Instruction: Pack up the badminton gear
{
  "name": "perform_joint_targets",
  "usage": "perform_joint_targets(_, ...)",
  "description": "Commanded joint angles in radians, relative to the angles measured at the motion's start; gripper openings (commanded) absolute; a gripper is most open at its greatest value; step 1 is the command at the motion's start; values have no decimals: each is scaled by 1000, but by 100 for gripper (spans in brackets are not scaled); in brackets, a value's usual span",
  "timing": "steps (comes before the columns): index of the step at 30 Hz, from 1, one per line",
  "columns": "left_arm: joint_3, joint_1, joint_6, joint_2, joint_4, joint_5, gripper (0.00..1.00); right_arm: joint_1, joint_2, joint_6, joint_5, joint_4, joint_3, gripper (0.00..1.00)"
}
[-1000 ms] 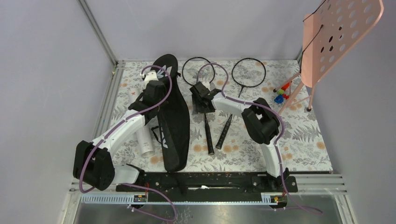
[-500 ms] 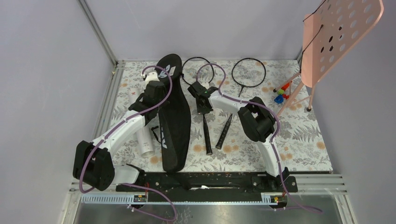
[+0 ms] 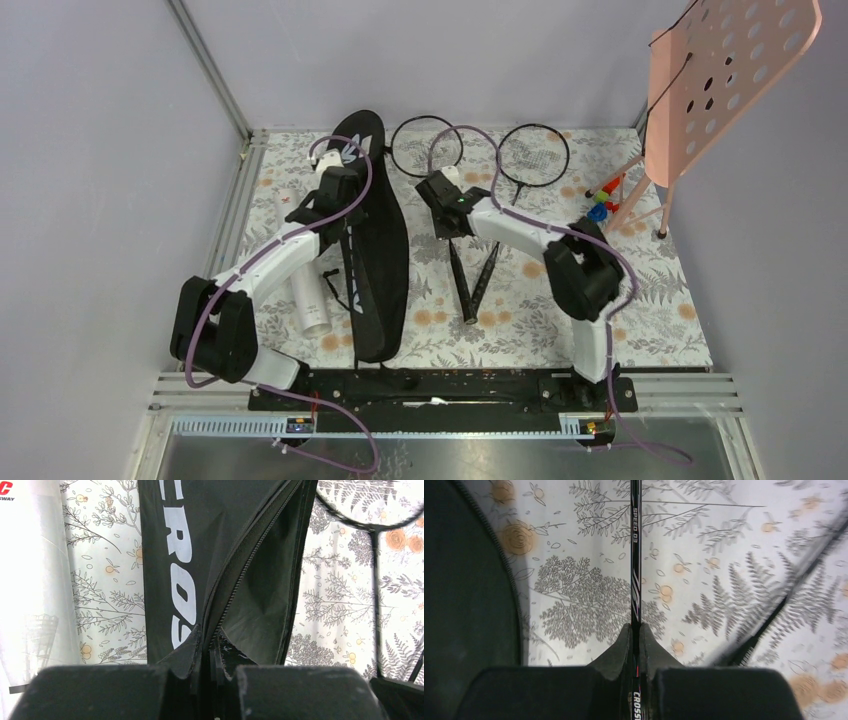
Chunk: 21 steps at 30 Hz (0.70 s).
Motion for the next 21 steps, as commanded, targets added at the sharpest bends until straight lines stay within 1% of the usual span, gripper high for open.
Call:
perform_joint_targets(1,74,20,-44,10,0,10,0,-5,-225,-23,93,124,-130,0)
perform_joint_targets(4,95,30,-56,34,-11,23,0,-4,-327,-22,85,163,-246,0)
perform_joint_targets(6,120,34,-61,59,-12,39,0,-3,-405,-24,68,207,-353,0)
perform_joint_targets(10,206,38,-61,141,-30,57,0,20,-574,-37,-3,317,-577,0)
perform_joint_targets(15,333,40,-60,258,-64,75,0,89,-724,-57,-7,355,-780,0)
perform_joint_targets(18,394,41,-63,314,-72,93,0,126,-788,-73,-32,376,-854,0)
perform_joint_targets(21,428,41,-63,348,-77,127,0,176,-809,-113,-22,388,-904,0)
